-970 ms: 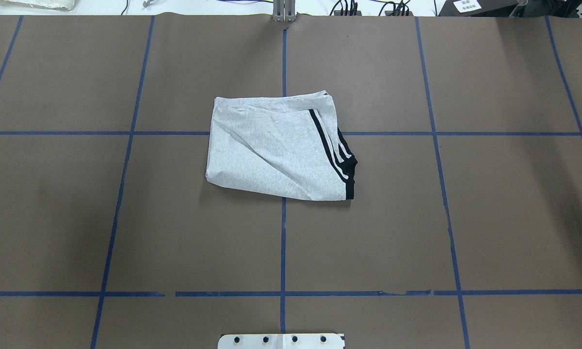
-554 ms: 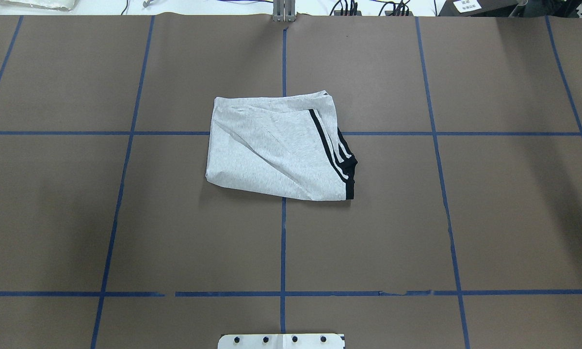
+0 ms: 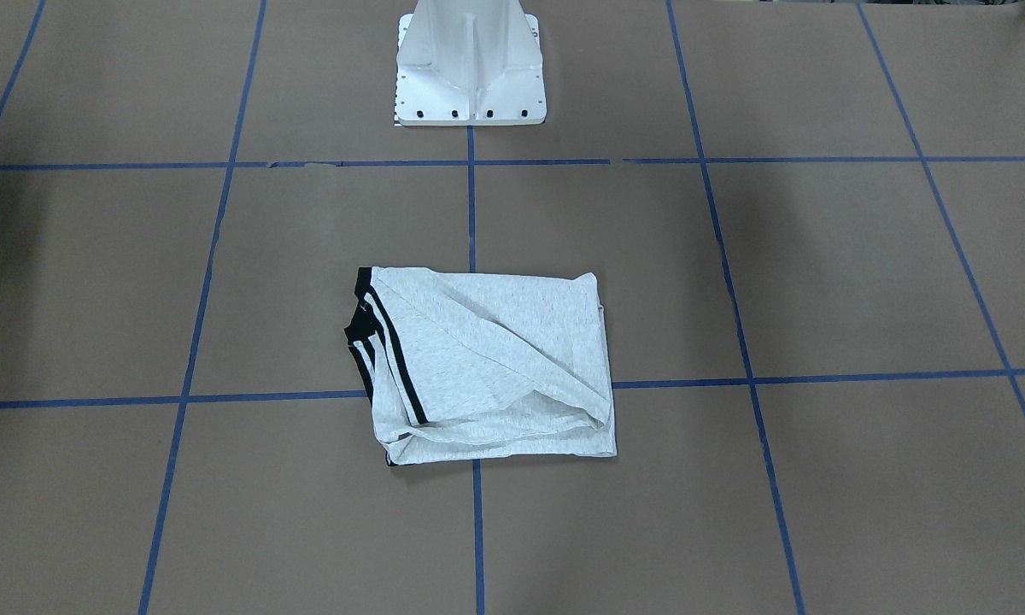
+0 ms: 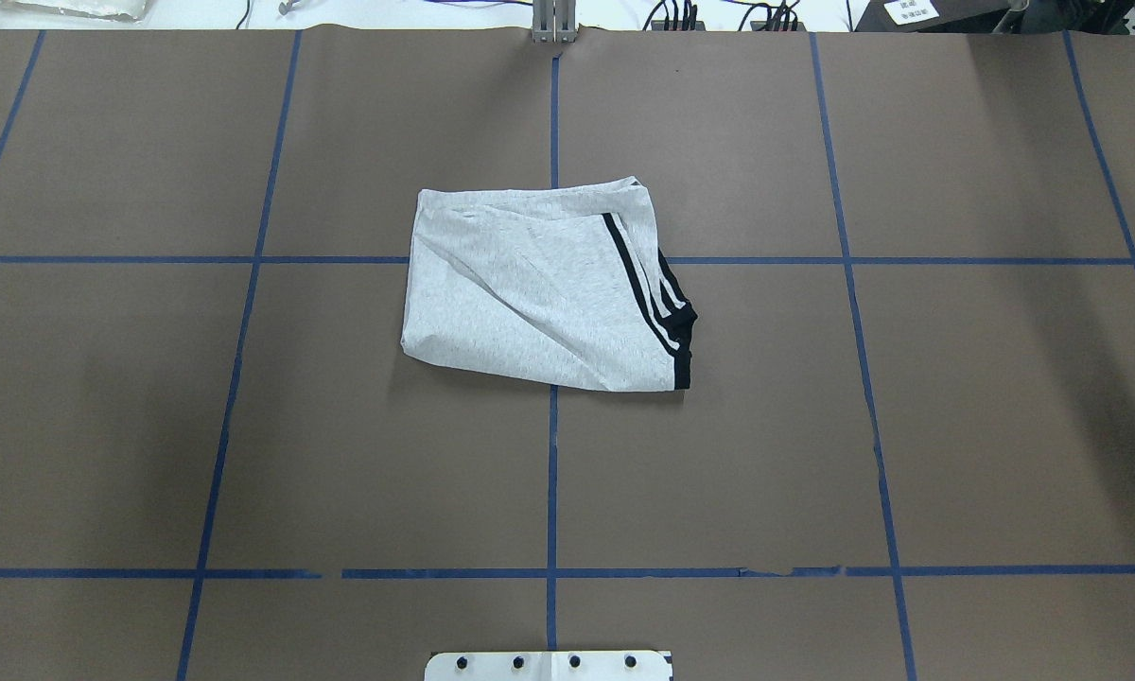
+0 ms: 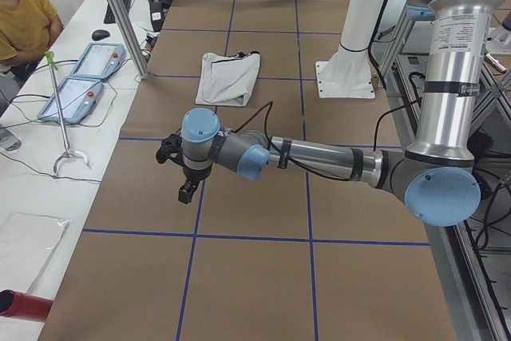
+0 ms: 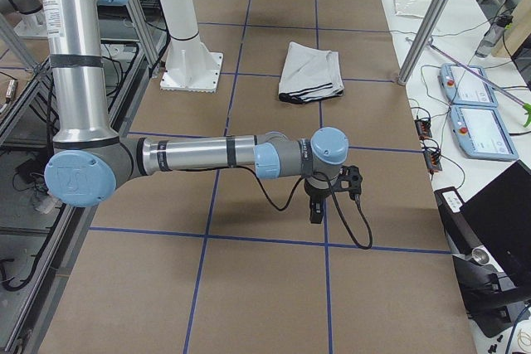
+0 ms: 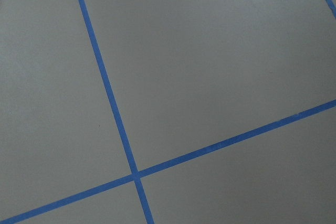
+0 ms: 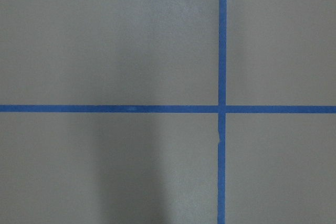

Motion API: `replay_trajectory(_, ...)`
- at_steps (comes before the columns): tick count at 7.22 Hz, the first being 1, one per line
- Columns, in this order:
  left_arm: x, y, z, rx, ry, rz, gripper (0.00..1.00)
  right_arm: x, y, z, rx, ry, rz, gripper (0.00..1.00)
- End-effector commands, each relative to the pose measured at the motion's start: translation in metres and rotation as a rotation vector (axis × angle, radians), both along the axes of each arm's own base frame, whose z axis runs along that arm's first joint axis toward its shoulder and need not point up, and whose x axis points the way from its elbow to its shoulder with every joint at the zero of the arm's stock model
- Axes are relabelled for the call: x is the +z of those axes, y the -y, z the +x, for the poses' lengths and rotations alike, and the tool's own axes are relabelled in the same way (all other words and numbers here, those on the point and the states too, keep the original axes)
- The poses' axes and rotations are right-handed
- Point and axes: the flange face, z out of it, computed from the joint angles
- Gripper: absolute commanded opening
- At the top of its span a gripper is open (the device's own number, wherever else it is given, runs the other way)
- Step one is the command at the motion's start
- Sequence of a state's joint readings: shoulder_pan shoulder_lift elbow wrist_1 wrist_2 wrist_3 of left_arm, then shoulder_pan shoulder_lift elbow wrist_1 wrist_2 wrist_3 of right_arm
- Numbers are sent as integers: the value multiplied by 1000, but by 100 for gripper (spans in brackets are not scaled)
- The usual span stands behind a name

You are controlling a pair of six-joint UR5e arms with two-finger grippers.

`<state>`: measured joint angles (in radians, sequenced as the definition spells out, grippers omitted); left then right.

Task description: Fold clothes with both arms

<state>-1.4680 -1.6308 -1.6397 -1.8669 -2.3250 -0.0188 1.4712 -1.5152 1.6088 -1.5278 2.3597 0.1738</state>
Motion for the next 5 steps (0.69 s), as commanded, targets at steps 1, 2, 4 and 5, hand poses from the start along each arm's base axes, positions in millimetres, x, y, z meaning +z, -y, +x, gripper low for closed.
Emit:
replay_trajectory(1, -2, 2, 0, -1, 2, 5, 99, 1, -1, 0, 2, -1, -3, 100)
replay_trajectory(2, -2, 2, 0, -1, 2, 5, 99, 0, 0, 0, 2, 1, 9, 100)
replay_trajectory(4, -3, 2, 0, 0, -1, 6, 99, 0, -1, 0, 1, 2, 27, 100)
replay_trajectory(5, -5, 3, 0, 0, -1, 11, 99, -3, 0, 0, 0, 5, 40, 100)
